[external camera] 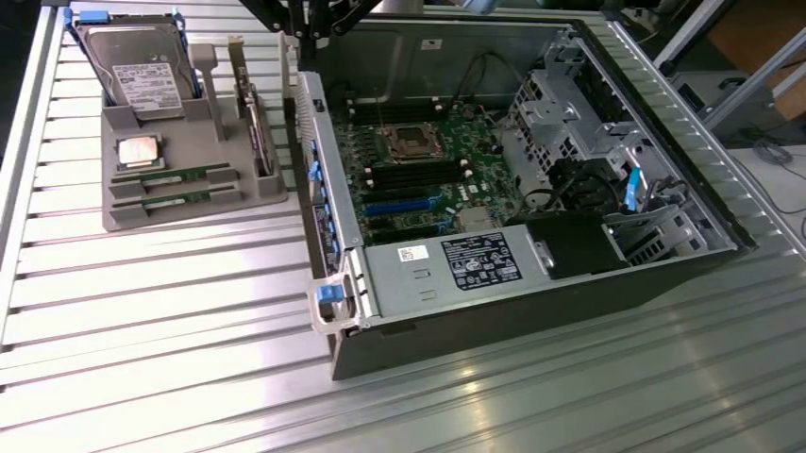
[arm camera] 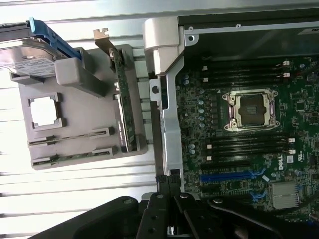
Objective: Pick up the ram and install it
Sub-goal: 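Reach for the ram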
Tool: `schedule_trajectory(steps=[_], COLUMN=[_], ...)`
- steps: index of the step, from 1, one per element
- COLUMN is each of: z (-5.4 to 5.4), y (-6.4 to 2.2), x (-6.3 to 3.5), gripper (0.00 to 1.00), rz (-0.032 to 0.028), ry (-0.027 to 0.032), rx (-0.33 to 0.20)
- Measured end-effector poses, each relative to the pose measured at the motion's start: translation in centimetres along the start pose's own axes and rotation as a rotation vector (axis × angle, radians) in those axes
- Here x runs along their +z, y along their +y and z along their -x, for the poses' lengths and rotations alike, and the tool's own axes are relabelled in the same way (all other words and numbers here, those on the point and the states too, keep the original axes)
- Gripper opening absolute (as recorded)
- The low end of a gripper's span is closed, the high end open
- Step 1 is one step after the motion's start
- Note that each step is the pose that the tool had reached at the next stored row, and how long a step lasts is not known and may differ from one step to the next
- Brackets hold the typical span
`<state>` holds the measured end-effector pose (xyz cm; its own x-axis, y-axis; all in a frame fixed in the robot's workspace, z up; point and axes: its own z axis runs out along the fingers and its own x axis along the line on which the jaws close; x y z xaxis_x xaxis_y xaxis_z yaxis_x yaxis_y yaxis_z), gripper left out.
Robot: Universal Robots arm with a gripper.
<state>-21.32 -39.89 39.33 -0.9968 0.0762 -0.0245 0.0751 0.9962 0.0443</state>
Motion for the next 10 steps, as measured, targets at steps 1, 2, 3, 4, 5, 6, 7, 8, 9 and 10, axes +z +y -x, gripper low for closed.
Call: schedule_trajectory(steps=[1,2,3,4,5,6,7,8,9,10], z=[-0.09,-0.15,-0.21,-0.28,-0.32,-0.38,-0.43,-0.46,-0.52,-0.61], y=[-0.01,-0.01,-0.01,-0.02,-0.02,-0.03,-0.03,-0.03,-0.04,-0.04], x=[0.0,-0.01,-0.01,-0.01,-0.01,-0.01,-0.01,-0.01,-0.01,-0.01], gripper=[0.1,0.1,0.1,0.1,0.1,0.1,0.1,0.1,0.1,0.1], rz=[0.0,0.0,0.0,0.0,0.0,0.0,0.0,0.0,0.0,0.0001], ry=[0.0,0.0,0.0,0.0,0.0,0.0,0.0,0.0,0.0,0.0], rx=[0.0,0.0,0.0,0.0,0.0,0.0,0.0,0.0,0.0,0.0])
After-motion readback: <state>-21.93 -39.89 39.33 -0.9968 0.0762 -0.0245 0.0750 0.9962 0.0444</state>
